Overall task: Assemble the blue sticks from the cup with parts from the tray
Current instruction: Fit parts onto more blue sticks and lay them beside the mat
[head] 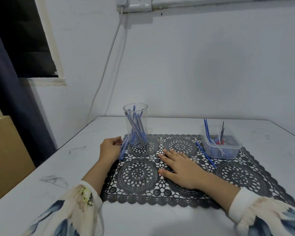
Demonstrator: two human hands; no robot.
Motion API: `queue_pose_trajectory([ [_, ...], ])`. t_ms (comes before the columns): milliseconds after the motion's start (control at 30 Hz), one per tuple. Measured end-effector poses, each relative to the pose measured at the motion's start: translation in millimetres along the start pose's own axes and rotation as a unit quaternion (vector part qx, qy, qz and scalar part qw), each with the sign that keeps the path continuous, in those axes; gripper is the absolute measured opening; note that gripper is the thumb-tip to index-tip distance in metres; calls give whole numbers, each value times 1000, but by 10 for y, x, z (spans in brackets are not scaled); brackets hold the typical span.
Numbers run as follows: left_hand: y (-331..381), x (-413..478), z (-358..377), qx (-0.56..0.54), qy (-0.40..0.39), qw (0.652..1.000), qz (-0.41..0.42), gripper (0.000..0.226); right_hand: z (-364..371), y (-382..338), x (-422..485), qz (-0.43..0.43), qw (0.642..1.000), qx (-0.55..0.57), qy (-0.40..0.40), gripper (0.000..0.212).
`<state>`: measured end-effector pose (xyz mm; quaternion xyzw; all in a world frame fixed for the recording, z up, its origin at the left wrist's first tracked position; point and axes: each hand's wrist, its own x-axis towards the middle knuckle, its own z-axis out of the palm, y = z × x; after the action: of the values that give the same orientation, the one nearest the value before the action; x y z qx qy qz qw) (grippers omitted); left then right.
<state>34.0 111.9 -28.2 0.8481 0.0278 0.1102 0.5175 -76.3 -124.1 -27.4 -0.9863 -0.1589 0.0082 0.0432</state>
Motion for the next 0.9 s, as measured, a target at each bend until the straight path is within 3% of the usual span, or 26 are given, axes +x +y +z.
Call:
queue_pose_trajectory([
  [367, 17, -101, -94, -29, 39, 999, 12, 46, -18, -14, -15, -2, 1000, 0, 0, 66],
  [700, 853, -77, -357, -36, 128, 974, 183, 25, -10, 2, -15, -4, 1000, 2, 11, 65],
  [800, 1234, 98, -423, 40, 115, 974, 190, 20, -13, 9, -5, -5, 1000, 4, 12, 65],
  [900, 1499, 339, -428, 176, 26, 973, 150, 11, -13, 19, 1, -7, 1000, 4, 13, 65],
])
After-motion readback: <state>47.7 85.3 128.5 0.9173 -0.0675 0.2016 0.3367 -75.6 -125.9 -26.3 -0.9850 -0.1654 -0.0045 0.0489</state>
